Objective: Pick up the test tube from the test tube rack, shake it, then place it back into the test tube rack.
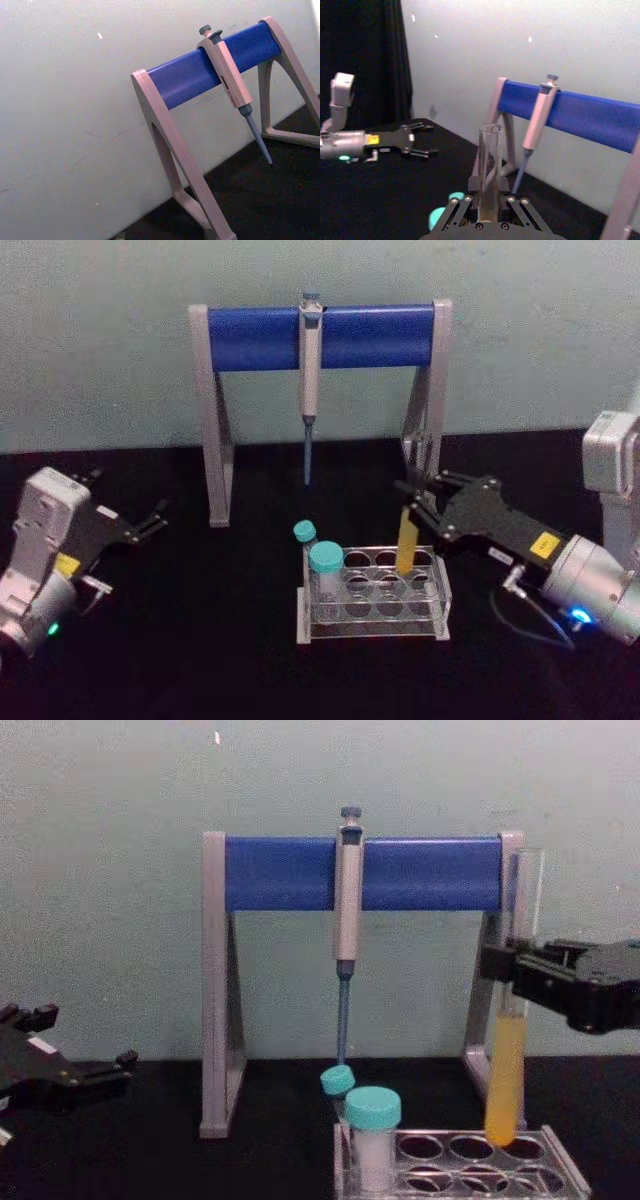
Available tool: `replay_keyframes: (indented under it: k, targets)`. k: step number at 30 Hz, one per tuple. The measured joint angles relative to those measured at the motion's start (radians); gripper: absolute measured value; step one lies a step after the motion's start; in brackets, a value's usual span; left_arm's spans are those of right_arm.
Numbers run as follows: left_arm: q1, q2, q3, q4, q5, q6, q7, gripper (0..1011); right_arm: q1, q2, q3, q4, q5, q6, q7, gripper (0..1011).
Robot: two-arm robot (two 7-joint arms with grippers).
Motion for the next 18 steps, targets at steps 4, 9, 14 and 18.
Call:
replay_keyframes:
  k: [4,9,14,18]
  targets:
    - [0.000,0.000,0.000,0.000,0.000,0.000,0.000,1010,0.010,-0.009,-0.016,0.006,0.004,0.000,0.014,225]
    - [0.000,0.000,0.000,0.000,0.000,0.000,0.000,1010,0.044,-0.029,-0.038,0.041,0.004,-0.006,0.031,224]
    - [0.000,0.000,0.000,0.000,0.000,0.000,0.000,1010,0.093,-0.054,-0.057,0.095,0.006,-0.017,0.051,225]
    - [0.000,0.000,0.000,0.000,0.000,0.000,0.000,1009,0.129,-0.069,-0.068,0.136,0.006,-0.025,0.061,225]
